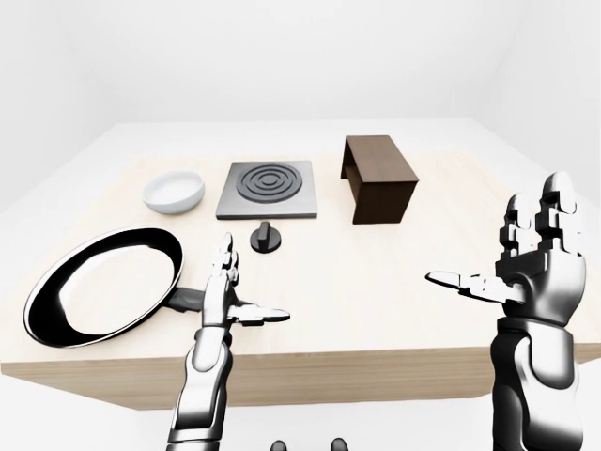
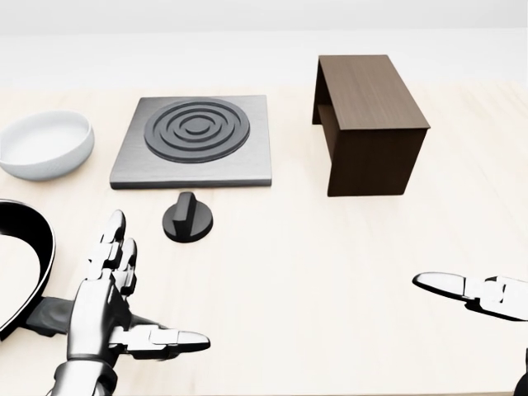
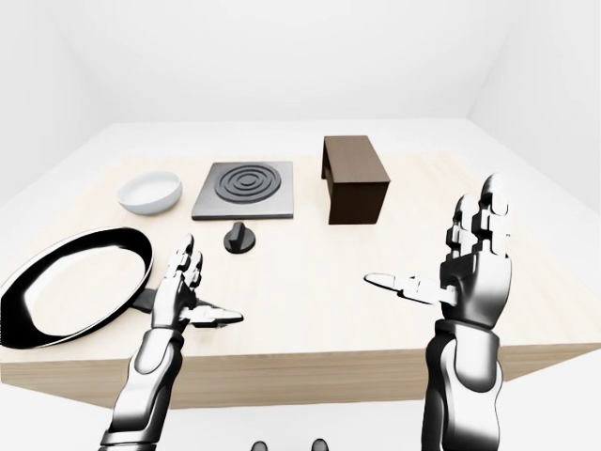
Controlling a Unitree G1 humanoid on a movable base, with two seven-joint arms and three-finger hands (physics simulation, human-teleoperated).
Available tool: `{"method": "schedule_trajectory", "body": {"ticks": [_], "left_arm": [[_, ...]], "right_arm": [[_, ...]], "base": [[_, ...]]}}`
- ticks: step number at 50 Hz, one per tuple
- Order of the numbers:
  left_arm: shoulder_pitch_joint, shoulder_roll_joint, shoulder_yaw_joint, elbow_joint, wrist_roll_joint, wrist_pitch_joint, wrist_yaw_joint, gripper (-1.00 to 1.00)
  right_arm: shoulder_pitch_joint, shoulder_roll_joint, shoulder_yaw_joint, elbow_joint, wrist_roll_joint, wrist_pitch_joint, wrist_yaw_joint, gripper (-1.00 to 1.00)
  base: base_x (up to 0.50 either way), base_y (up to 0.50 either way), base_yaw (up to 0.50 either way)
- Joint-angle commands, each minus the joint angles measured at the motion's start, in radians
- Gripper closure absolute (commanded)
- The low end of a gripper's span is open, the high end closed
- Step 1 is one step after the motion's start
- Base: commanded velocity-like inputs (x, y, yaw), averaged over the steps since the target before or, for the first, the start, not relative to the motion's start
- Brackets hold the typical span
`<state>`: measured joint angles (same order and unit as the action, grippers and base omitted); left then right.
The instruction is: Turn on the stove.
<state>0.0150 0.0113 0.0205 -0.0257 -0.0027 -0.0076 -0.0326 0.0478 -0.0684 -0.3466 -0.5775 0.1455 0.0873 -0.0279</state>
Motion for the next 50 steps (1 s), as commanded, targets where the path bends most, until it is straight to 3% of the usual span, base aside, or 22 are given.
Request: {"method": "schedule_trajectory", "body": {"ticks": [1,30,47,50], "left_arm": [[-0.001,-0.001,-0.001,0.007,0.002,-0.005,0.0,-1.0],[0.006,-0.003,-0.01,0.002,0.01,-0.01,0.0,-1.0],[0.012,-0.007,-0.02,-0.014,0.012,0.0,-0.003,-1.0],[0.007,-0.007,-0.021,0.005,0.015,-0.011,-0.002,-1.0]], "right_arm": [[0.002,0.002,0.0,-0.006,-0.002,0.0,0.008,-1.0],[0.007,0.006,0.014,0.002,-0.016,0.0,0.025,-1.0],[0.009,0.008,0.014,-0.014,-0.016,0.0,0.03,-1.0],[0.017,0.014,0.007,-0.026,-0.008,0.0,0.026,-1.0]], "base": [[0.26,0.0,0.0],[0.26,0.0,0.0],[0.26,0.0,0.0],[0.08,0.0,0.0]]}}
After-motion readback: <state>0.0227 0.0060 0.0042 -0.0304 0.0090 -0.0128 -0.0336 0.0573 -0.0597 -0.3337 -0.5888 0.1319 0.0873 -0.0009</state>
